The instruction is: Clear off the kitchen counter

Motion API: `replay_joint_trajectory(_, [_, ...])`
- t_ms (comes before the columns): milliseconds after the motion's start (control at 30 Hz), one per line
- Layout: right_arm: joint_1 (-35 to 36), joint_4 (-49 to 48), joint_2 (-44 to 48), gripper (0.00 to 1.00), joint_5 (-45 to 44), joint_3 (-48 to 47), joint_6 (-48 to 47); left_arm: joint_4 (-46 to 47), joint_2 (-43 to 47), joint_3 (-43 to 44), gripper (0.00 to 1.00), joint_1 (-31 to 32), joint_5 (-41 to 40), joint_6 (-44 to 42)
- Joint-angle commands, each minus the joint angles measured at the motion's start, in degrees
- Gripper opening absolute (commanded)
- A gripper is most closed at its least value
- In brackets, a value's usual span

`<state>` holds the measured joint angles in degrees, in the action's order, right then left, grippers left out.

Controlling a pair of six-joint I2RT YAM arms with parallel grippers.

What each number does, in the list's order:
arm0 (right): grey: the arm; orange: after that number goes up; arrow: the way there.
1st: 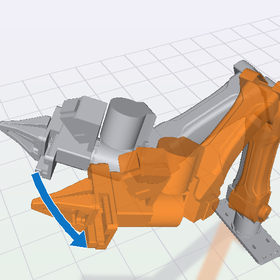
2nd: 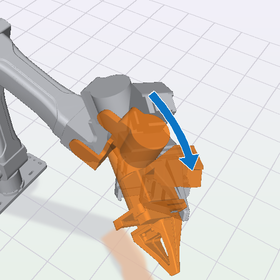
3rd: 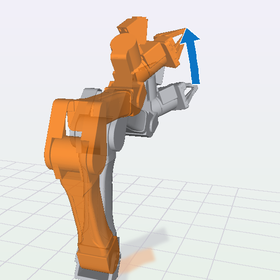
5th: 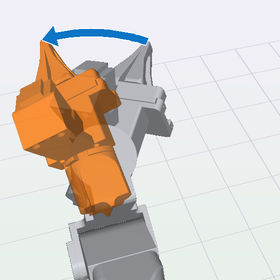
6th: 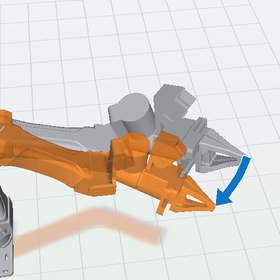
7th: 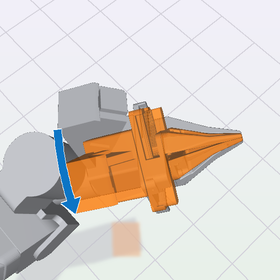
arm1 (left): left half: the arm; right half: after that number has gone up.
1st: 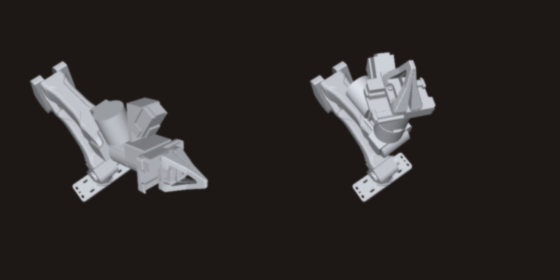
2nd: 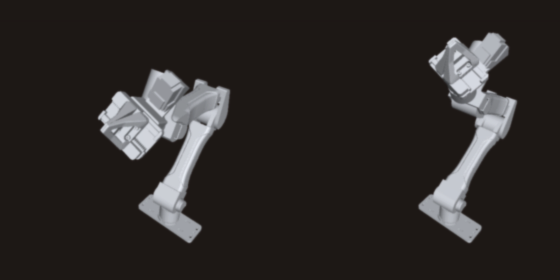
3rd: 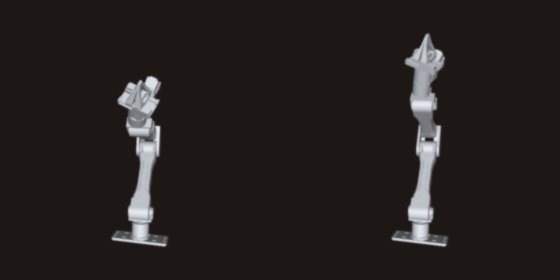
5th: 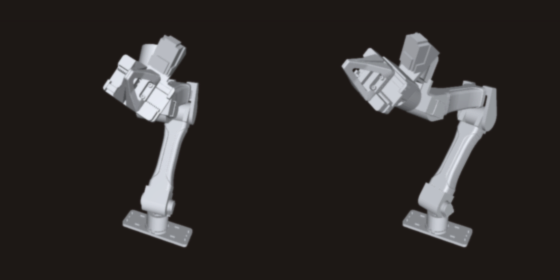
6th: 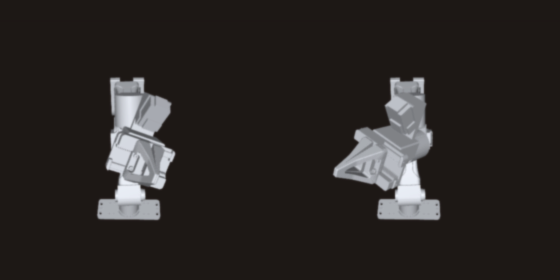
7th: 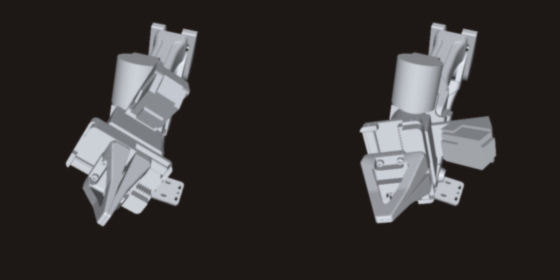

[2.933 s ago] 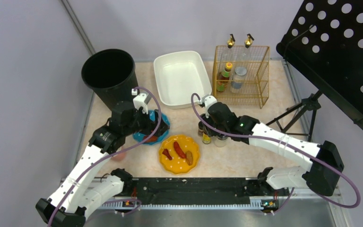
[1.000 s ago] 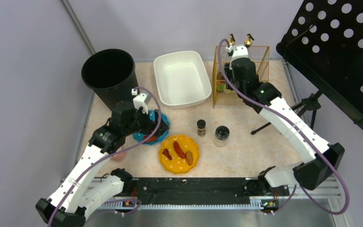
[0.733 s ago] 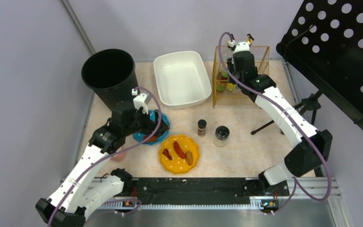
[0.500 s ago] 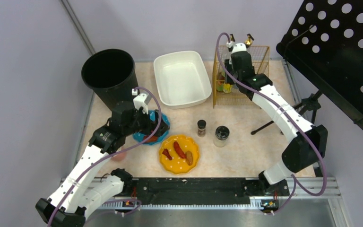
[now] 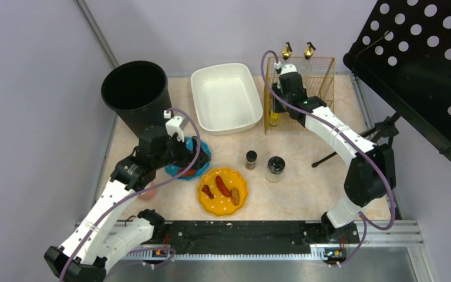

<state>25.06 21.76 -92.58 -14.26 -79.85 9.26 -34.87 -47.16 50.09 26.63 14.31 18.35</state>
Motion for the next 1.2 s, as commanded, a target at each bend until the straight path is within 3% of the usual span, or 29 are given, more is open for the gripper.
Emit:
replay_joint_trajectory(0, [-0.28, -6.88, 0.12, 0.00, 0.60, 0.12, 1.17, 1.04, -0.16, -0.06, 0.98, 0.13, 0.41, 0.02])
replay_joint_trajectory(200, [-0.29, -7.08, -0.01, 0.02, 0.47, 1.23, 1.24, 1.01, -0.48, -0.07, 0.98, 0.12, 0.48, 0.02])
replay_joint_trajectory(333, [-0.29, -7.08, 0.90, 0.35, 0.82, 1.84, 1.22, 1.03, -0.57, -0.07, 0.98, 0.17, 0.44, 0.02])
replay_joint_trajectory(400, [-0.34, -7.08, 1.50, 0.45, 1.09, 2.06, 1.35, 0.99, -0.59, -0.07, 0.98, 0.17, 0.42, 0.04])
replay_joint_trajectory(533, [-0.36, -6.77, 2.74, 0.54, 1.25, 2.17, 1.37, 0.90, -0.57, -0.08, 0.98, 0.17, 0.41, 0.03])
replay_joint_trajectory(900, [-0.11, -4.80, 11.77, 0.62, 1.58, 4.97, 2.31, 0.95, -0.56, -0.07, 0.98, 0.13, 0.41, 0.04])
replay_joint_trajectory(1167, [4.64, 0.20, 22.19, 0.63, 0.33, 12.72, 3.59, 0.99, -0.35, 0.01, 0.98, 0.16, 0.96, 0.11])
